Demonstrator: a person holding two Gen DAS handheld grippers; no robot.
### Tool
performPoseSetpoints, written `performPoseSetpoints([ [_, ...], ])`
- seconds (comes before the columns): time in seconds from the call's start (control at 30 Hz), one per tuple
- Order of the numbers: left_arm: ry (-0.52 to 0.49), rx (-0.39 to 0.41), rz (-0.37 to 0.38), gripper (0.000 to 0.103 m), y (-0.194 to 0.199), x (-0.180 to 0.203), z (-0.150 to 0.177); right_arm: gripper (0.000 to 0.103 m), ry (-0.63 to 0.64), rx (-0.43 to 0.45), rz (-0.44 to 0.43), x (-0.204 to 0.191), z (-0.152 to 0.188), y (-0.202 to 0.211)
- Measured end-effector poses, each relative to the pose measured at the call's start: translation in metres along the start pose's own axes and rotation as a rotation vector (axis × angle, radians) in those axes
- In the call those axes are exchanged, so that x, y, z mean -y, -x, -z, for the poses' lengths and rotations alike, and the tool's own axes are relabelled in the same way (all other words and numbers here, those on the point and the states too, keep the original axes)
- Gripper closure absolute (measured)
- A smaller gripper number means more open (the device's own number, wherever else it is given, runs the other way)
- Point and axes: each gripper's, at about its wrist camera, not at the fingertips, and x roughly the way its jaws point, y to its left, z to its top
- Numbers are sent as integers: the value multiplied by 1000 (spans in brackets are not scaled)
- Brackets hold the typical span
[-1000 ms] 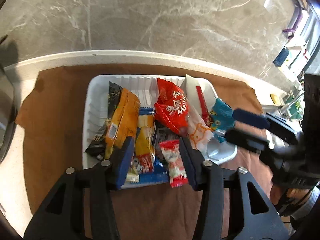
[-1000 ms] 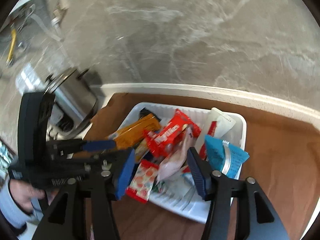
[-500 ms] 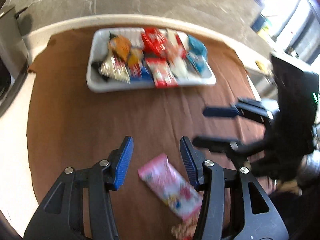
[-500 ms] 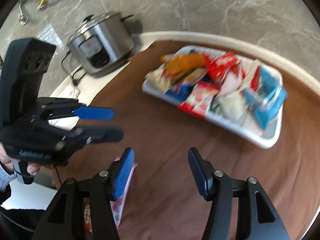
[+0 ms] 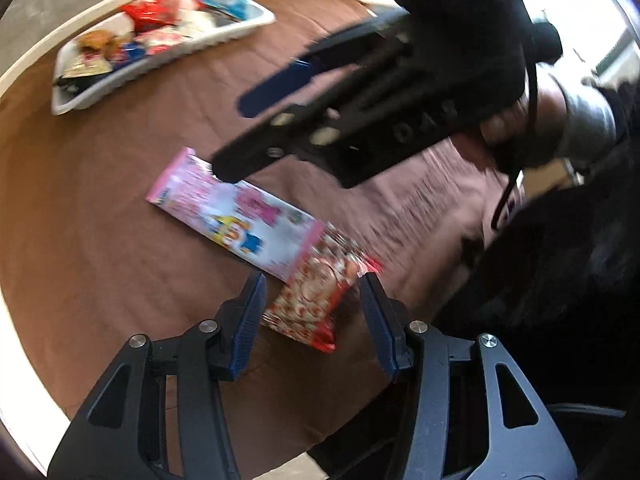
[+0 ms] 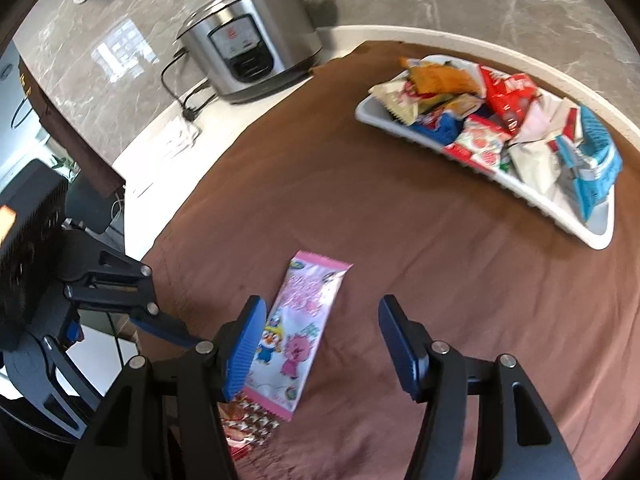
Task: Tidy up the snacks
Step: 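Grasp the brown heart-print packet with left tool while right tool grasps the pink packet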
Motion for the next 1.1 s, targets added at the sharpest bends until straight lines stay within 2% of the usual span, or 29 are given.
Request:
performPoseSetpoints([
  [0.3,-104,-67,-15,56,-31,3,-2,39,-12,-60,8,-6,9,-18],
  [0.43,-170,-74,-30,51,-38,15,-4,36,-14,-72,19,-7,11,-21],
  [0.53,-217,-72,-62,51,-41,24,-1,34,-1,-78,40,-12,12,-24],
  [0.67,-233,-58,-98,50,-42,31,4,34,24,-97,73,-20,10,-34],
  [0.73,-242,-51,-113,50,-43,36,7,30,44,-95,92,-25,10,-37],
  [0.9,-227,-27,-127,49,-45,47,10,28,107,-96,149,-36,10,-45],
  [0.97,-219,-9,-132,48,-44,49,13,29,130,-92,163,-37,10,-45],
  [1.07,-211,0,-132,50,-42,50,17,37,214,-91,232,-44,14,-48],
  [1.1,-209,3,-132,50,-42,52,18,41,216,-86,231,-44,15,-47],
])
